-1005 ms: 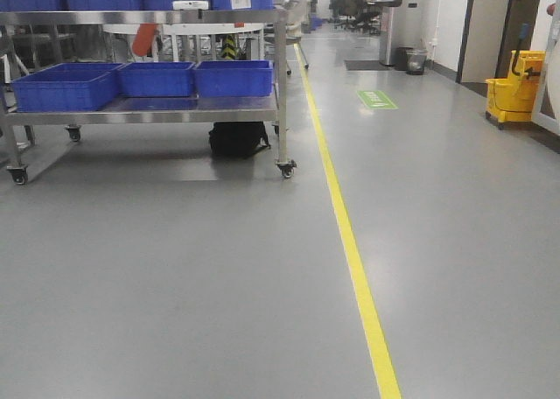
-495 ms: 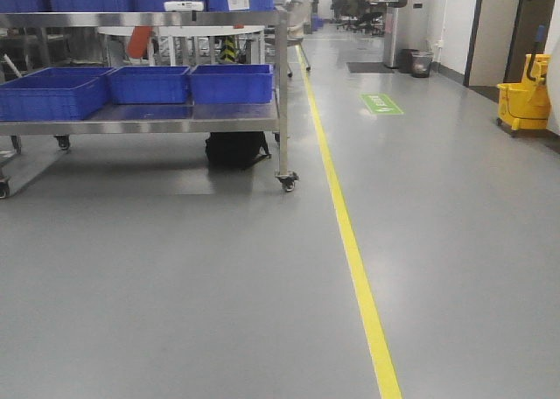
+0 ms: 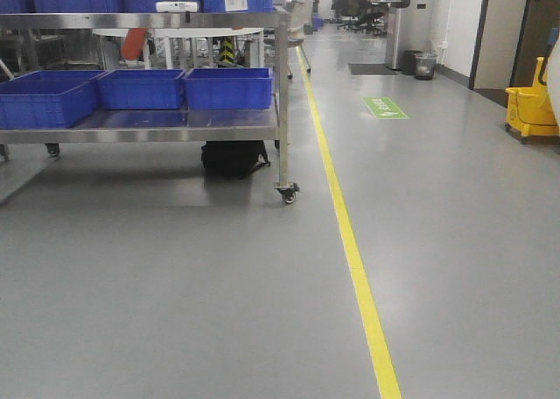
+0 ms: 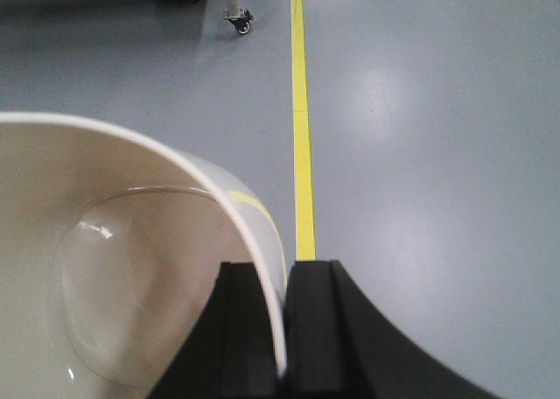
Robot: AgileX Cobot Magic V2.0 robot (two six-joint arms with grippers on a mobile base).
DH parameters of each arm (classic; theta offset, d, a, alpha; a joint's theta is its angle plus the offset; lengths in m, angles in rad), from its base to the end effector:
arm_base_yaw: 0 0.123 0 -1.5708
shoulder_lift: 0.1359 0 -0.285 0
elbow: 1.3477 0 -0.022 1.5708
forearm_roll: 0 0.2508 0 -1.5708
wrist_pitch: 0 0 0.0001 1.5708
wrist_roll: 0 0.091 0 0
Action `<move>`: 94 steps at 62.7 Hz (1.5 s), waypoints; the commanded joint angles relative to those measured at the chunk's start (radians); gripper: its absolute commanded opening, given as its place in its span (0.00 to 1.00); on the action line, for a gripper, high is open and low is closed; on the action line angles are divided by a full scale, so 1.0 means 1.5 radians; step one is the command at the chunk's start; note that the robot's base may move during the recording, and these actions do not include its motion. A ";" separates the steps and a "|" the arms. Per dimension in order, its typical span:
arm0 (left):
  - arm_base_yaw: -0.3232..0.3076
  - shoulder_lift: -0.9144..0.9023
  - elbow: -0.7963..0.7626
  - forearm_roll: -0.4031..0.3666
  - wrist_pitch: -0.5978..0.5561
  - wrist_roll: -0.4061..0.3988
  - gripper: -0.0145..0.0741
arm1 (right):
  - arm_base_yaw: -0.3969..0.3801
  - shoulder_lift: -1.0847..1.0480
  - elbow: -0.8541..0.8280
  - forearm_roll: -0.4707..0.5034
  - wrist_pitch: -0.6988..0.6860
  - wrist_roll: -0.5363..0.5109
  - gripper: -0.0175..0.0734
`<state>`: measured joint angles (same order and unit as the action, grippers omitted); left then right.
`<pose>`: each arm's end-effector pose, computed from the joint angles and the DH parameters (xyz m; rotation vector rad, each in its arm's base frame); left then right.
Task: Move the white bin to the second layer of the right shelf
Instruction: 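Drive along the yellow-lined aisle past the crate shelves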
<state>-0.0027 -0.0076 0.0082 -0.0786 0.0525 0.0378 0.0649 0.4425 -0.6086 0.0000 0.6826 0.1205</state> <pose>0.0562 -0.0005 0.2061 -0.0259 1.5364 -0.0377 0.0812 0.0053 0.3250 0.0557 2.0013 0.1190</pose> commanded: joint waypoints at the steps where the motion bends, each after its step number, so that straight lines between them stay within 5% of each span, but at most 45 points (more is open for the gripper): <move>1: 0.000 -0.011 0.018 -0.005 -0.054 -0.002 0.26 | -0.005 0.002 -0.019 0.004 -0.061 -0.001 0.25; 94: 0.000 -0.011 0.018 -0.005 -0.054 -0.002 0.26 | -0.005 0.002 -0.019 0.004 -0.061 -0.001 0.25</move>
<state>-0.0027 -0.0076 0.0082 -0.0786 0.0525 0.0378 0.0649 0.4425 -0.6086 0.0000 0.6826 0.1205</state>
